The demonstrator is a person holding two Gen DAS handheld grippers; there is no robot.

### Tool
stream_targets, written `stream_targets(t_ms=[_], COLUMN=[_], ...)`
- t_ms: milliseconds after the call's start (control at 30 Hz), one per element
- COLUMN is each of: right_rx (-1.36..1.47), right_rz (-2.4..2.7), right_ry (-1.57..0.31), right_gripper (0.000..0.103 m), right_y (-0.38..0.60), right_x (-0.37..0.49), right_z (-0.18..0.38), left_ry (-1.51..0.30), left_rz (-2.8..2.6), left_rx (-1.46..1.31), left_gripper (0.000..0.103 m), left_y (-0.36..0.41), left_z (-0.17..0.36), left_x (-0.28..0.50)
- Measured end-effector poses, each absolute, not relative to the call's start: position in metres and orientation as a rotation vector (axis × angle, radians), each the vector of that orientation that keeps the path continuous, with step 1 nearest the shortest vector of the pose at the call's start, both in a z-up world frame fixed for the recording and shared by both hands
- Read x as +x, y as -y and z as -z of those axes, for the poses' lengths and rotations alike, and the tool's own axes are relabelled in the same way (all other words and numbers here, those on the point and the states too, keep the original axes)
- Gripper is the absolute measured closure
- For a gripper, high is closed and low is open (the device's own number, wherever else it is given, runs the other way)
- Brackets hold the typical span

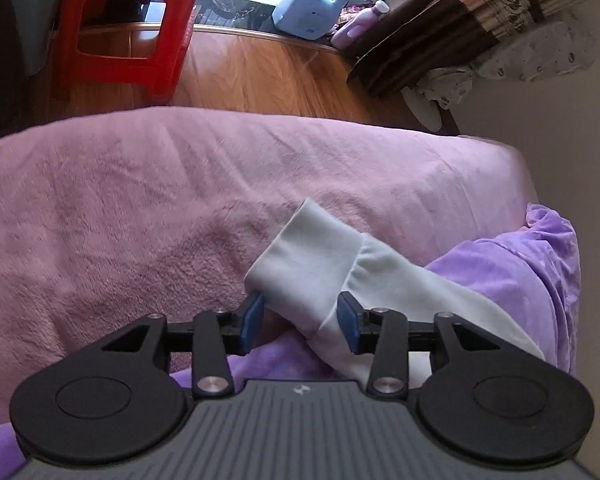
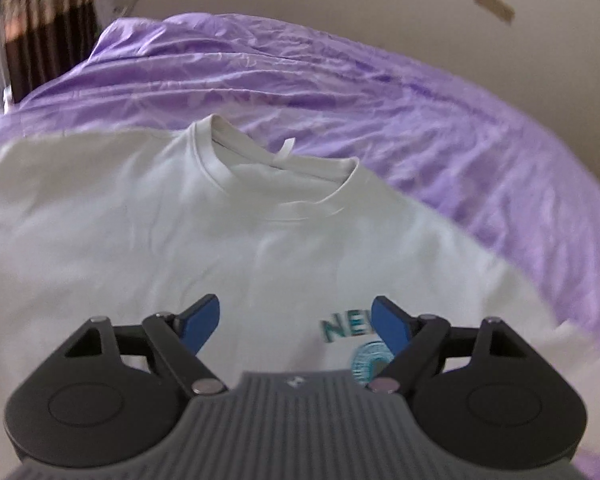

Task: Fold small clothes
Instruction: 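Reach the left gripper to a sleeve cuff and close on it, then lift the held sleeve with the left gripper and carry it across the shirt body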

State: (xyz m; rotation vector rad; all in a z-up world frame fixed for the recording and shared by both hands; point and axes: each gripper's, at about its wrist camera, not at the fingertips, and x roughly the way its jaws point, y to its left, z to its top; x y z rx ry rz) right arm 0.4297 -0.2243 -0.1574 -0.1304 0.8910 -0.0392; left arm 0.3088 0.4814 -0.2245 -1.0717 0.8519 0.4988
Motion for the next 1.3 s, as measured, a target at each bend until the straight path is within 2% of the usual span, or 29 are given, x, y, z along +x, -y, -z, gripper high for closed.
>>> stream_targets(t_ms=[67, 133, 200, 233, 267, 300, 467, 600, 833, 1000, 1167, 1300], right_rx=[-0.079, -0.038, -0.006, 0.002, 0.007, 0.009, -0.054, -0.060, -0.092, -0.038, -0.029, -0.043], right_rz=[0.048, 0.060, 0.105, 0.133, 0.180, 0.215, 0.356, 0.405, 0.417, 0.308, 0.145, 0.042], right_ry=[-0.897, -0.902, -0.896, -0.893, -0.891, -0.892, -0.926, -0.938, -0.954, -0.938, -0.921, -0.904], right_gripper=[0.039, 0.057, 0.061, 0.061, 0.061, 0.061, 0.059, 0.057, 0.055, 0.055, 0.055, 0.055], right_y=[0.230, 0.245, 0.273, 0.288, 0.307, 0.324, 0.389, 0.439, 0.483, 0.475, 0.427, 0.393], right_x=[0.433, 0.435, 0.433, 0.432, 0.430, 0.427, 0.411, 0.388, 0.356, 0.349, 0.346, 0.343], right_z=[0.158, 0.156, 0.151, 0.149, 0.146, 0.144, 0.143, 0.143, 0.145, 0.131, 0.112, 0.096], left_ry=[-0.842, -0.830, -0.803, -0.790, -0.783, -0.777, -0.706, -0.649, -0.490, -0.414, -0.395, -0.424], left_rz=[-0.500, -0.500, -0.498, -0.500, -0.509, -0.519, -0.545, -0.560, -0.437, -0.296, -0.159, -0.072], left_rx=[-1.095, -1.125, -1.145, -1.144, -1.129, -1.106, -0.973, -0.757, -0.515, -0.306, -0.135, -0.024], left_gripper=[0.052, 0.056, 0.075, 0.080, 0.089, 0.094, 0.096, 0.096, 0.097, 0.097, 0.097, 0.097], left_y=[-0.481, -0.481, -0.481, -0.481, -0.480, -0.479, -0.468, -0.432, -0.321, -0.197, -0.065, 0.031], left_z=[0.232, 0.237, 0.237, 0.234, 0.228, 0.222, 0.169, 0.111, -0.002, -0.068, -0.089, -0.068], left_x=[0.312, 0.313, 0.315, 0.316, 0.317, 0.319, 0.329, 0.342, 0.371, 0.396, 0.421, 0.443])
